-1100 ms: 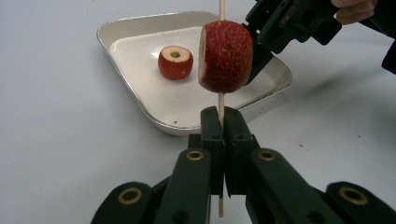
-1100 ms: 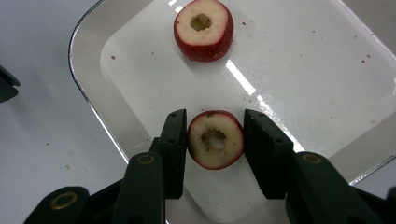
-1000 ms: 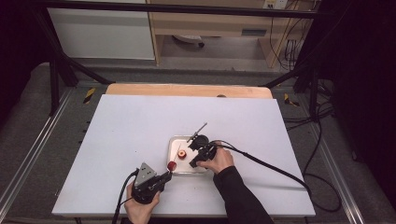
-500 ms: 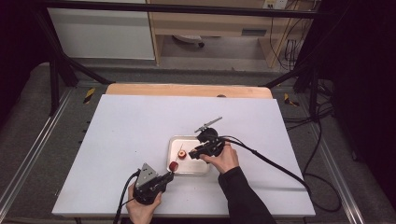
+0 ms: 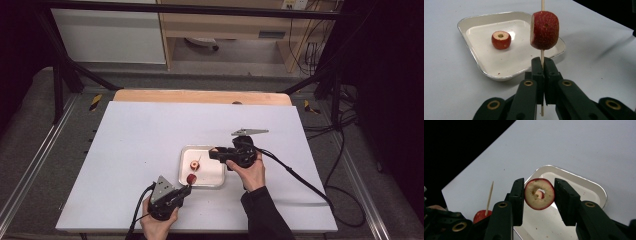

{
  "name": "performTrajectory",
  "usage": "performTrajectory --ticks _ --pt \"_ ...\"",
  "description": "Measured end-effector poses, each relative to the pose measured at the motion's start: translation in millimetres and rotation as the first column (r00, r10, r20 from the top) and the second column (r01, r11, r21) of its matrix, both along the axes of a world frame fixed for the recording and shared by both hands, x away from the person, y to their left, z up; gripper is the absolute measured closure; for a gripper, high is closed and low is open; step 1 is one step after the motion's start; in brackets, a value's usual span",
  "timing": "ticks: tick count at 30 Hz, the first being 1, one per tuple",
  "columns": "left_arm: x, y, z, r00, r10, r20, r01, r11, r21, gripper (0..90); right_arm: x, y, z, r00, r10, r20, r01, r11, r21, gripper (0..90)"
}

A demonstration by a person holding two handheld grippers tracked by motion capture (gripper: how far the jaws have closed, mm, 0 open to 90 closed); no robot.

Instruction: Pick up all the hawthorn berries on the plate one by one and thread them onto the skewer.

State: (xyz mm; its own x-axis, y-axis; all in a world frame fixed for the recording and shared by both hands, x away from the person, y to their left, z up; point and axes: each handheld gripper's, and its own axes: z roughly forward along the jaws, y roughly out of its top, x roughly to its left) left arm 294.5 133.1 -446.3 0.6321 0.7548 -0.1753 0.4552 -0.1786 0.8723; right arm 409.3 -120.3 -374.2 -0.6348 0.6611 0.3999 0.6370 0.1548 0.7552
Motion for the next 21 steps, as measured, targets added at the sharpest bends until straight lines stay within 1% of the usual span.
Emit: performTrajectory --ticks 3,6,8,10,12,17,19,21 --pt "-0.3 -3.2 -0.4 1.0 -0.003 -0.003 0.003 1.0 0.0 88.2 -2.6 -5.7 -0.9 0.9992 -0.031 0.025 0.029 0.998 0.063 62.0" --pt "-0.3 -7.4 -1.0 1.0 -0.006 -0.007 0.006 1.0 -0.003 88.2 -5.0 -10.2 -2.4 0.9974 -0.06 0.04 0.055 0.991 0.121 62.0" --pt "-0.2 -10.2 -1.0 0.9999 -0.007 -0.009 0.007 1.0 -0.003 88.2 -6.2 -11.9 -3.8 0.9956 -0.083 0.045 0.074 0.984 0.159 62.0" --pt "-0.2 -13.3 -1.1 0.9999 -0.007 -0.01 0.007 1.0 -0.005 88.2 -7.0 -12.4 -6.0 0.993 -0.104 0.057 0.091 0.978 0.188 62.0" --pt "-0.3 -15.9 -1.1 0.9999 -0.007 -0.011 0.007 1.0 -0.005 88.2 -8.0 -11.7 -8.5 0.9912 -0.118 0.06 0.102 0.97 0.221 62.0" --pt "0.1 -20.4 -1.6 0.9999 -0.002 -0.017 0.002 1.0 -0.01 88.2 -9.3 -9.4 -13.2 0.9861 -0.15 0.071 0.124 0.951 0.284 62.0" --pt "0.3 -22.1 -1.8 0.9998 0.0 -0.018 0.0 0.9999 -0.011 88.2 -9.8 -8.3 -14.3 0.9842 -0.159 0.078 0.129 0.945 0.299 62.0" --pt "0.3 -23.5 -1.7 0.9998 0.005 -0.019 -0.005 0.9999 -0.009 88.2 -10.4 -7.0 -15.1 0.9825 -0.166 0.084 0.132 0.938 0.321 62.0"
